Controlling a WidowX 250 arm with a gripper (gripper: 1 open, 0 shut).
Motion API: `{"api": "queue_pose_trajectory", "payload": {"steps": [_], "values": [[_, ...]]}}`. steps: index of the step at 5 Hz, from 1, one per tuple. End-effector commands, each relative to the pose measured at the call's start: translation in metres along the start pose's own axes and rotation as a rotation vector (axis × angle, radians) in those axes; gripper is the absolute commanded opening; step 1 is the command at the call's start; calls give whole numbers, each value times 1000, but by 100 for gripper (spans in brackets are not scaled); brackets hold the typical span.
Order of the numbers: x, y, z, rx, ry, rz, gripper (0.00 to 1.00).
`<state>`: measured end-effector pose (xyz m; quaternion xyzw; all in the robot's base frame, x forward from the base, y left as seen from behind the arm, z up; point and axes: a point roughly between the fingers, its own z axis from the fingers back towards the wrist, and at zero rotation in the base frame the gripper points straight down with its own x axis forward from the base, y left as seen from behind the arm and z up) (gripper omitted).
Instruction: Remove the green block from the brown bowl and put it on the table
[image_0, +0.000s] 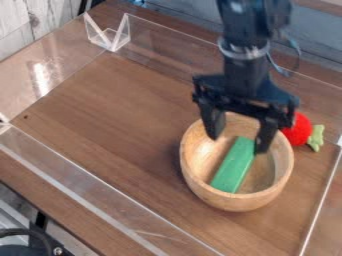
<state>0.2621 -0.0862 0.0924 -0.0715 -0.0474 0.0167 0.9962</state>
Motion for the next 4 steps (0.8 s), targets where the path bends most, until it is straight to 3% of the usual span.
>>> {"api": "queue_pose_trajectory", "payload": {"steps": [1,2,3,4], "values": [[10,-3,-15,-16,-25,-16,100],[17,-1,-35,-18,-15,-21,100],[28,6,-22,7,-5,-31,0],[41,16,10,58,8,-49,0]]}}
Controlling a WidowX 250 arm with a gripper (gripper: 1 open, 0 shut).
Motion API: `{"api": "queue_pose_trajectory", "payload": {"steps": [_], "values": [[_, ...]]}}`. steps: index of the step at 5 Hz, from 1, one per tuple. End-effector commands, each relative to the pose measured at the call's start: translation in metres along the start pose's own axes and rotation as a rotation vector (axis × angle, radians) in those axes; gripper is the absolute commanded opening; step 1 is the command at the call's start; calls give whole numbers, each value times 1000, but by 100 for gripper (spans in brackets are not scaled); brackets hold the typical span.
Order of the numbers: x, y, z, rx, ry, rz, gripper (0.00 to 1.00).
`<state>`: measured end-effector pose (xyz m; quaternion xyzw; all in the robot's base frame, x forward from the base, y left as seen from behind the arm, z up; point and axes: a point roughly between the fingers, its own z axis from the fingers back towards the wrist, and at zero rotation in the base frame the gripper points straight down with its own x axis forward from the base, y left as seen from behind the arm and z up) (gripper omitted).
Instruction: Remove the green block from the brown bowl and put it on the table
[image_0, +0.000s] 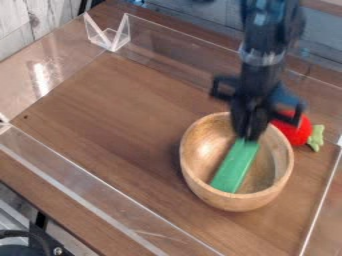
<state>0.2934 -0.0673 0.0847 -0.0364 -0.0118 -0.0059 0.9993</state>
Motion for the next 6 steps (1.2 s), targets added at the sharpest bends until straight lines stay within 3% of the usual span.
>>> {"api": "queue_pose_trajectory", "payload": {"steps": [1,2,4,6], "values": [[12,3,41,11,-67,45,0],[13,-2,28,9,-61,87,100],[3,2,-10,8,-45,194,100],[2,2,-56,-5,-37,218,100]]}}
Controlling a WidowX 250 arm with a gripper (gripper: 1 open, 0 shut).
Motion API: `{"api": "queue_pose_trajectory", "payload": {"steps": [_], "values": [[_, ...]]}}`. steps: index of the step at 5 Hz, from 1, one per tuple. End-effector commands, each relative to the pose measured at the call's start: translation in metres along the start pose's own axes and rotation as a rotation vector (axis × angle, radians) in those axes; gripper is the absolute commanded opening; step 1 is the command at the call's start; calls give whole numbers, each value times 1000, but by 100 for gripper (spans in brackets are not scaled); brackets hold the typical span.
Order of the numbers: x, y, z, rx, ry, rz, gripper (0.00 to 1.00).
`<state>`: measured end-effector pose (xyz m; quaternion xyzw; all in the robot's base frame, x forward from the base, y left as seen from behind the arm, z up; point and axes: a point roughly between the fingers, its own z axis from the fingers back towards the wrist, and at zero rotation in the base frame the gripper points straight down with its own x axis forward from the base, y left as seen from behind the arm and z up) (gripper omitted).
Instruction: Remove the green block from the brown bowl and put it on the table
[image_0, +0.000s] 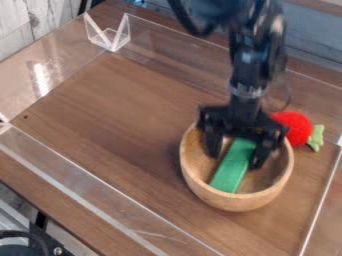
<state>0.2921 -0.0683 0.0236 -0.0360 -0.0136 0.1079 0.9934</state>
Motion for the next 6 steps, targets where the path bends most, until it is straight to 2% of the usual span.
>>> {"api": "queue_pose_trajectory", "payload": {"steps": [1,3,5,6], "values": [[12,5,8,-12,-25,47,0],[2,18,29,5,-32,104,0],[6,25,55,9,-32,39,0],[12,28,44,12,-29,45,0]]}}
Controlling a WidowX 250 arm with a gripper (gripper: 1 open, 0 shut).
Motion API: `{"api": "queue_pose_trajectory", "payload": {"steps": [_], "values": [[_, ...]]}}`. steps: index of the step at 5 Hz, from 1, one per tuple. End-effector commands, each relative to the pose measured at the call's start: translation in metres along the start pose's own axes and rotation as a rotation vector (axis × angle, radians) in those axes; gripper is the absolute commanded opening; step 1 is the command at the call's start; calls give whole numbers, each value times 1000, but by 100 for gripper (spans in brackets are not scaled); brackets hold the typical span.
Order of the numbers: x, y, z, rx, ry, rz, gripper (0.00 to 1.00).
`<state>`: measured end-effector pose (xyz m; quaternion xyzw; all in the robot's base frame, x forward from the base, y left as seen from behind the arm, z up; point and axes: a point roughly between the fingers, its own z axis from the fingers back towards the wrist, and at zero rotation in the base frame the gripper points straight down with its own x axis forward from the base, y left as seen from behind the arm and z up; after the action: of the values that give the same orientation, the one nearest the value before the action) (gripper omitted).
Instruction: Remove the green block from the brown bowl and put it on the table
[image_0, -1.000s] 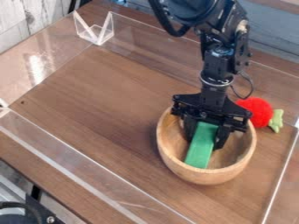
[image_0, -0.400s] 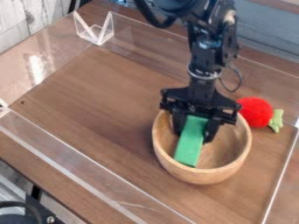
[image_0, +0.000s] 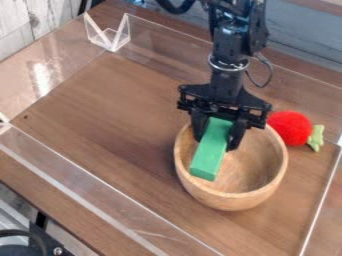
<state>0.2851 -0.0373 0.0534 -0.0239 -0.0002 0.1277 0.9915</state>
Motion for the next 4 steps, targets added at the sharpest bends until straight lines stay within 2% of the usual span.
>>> {"api": "queue_pose_trajectory", "payload": {"steps": [1,3,4], "values": [[17,1,0,-15,-49,12,0],[21,16,-6,-11,-51,110,0],[18,10,-7,-10,-45,59,0]]}}
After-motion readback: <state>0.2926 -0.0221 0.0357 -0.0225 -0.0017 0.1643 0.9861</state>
